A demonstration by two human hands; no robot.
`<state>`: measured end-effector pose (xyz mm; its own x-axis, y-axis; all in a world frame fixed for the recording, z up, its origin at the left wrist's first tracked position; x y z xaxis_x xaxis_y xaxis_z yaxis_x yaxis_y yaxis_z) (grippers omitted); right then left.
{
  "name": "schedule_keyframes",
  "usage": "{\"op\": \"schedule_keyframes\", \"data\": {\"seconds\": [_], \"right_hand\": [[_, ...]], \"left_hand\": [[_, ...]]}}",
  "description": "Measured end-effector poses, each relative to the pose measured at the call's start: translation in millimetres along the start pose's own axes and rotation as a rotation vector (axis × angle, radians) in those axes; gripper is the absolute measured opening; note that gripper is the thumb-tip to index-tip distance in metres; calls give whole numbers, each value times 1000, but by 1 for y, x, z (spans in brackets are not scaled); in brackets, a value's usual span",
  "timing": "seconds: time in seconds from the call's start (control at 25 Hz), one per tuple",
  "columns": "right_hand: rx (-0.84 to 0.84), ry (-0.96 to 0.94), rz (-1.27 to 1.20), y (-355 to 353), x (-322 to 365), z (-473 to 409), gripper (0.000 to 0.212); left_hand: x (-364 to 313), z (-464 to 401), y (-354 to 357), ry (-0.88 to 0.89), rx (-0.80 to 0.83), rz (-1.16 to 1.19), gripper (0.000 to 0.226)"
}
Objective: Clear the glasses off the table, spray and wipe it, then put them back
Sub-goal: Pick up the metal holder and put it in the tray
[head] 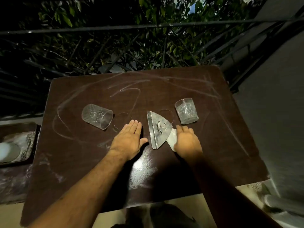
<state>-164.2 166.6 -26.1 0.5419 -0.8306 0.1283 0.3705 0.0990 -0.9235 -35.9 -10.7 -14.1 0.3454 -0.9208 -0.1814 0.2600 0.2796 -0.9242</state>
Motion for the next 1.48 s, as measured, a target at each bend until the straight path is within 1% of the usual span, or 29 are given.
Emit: {"op": "schedule_keyframes", "data": {"seconds": [0.12,0.24,0.32,0.4,0.52,0.64,0.8,0.92,1.04,1.16,1.24,1.36,1.44,1.48], "right_hand": [[45,14,-64,8,-8,-7,78],[88,-38,-122,19,-11,-17,64],[69,-60,-160,19,-13,-22,60],[46,-53,-200,19,-13,-29,61],[43,-33,-241,19,-11,-36,64],[29,-9,-271,20,-10,-38,60],[4,15,-330,20,-9,-41,52],[-10,34,-352,21,-10,-41,52],[-15,43,-384,22,-9,-41,53],[-5,92,-425,24,-9,-43,47],[-9,126,-459,26,-10,-44,39],[-10,151,-517,31,-9,-44,31],[-31,181,-548,33,-9,-42,33],[-48,189,-559,33,-10,-41,38]], "left_hand": [[-6,-14,1,36,-30,-39,75],[-14,-26,-1,88,-39,-31,76],[-19,-34,-5,102,-37,-37,77],[-23,-43,-9,122,-37,-57,80],[-28,-57,-10,147,-22,-74,90],[-29,-67,-6,141,18,-70,100],[-29,-71,-2,143,45,-109,103],[-30,-74,-5,144,33,-109,106],[-30,-79,-6,125,39,-120,113],[-28,-82,-6,101,84,-144,121],[-27,-84,-9,46,137,-74,126],[-24,-89,-13,-64,213,113,134],[-25,-93,-13,-103,235,160,133],[-26,-94,-13,-114,237,175,131]]}}
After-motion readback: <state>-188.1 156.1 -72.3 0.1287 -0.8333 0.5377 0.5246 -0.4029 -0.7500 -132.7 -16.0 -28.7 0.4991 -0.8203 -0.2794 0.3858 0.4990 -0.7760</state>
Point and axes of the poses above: each hand's wrist, its own z-axis away from the middle knuckle, its own y-axis out of the palm, x = y × z, the point moved 4 cm from there along -z, towards the middle knuckle, and after that the axes turned 1 degree about -x, right-handed, at the moved point
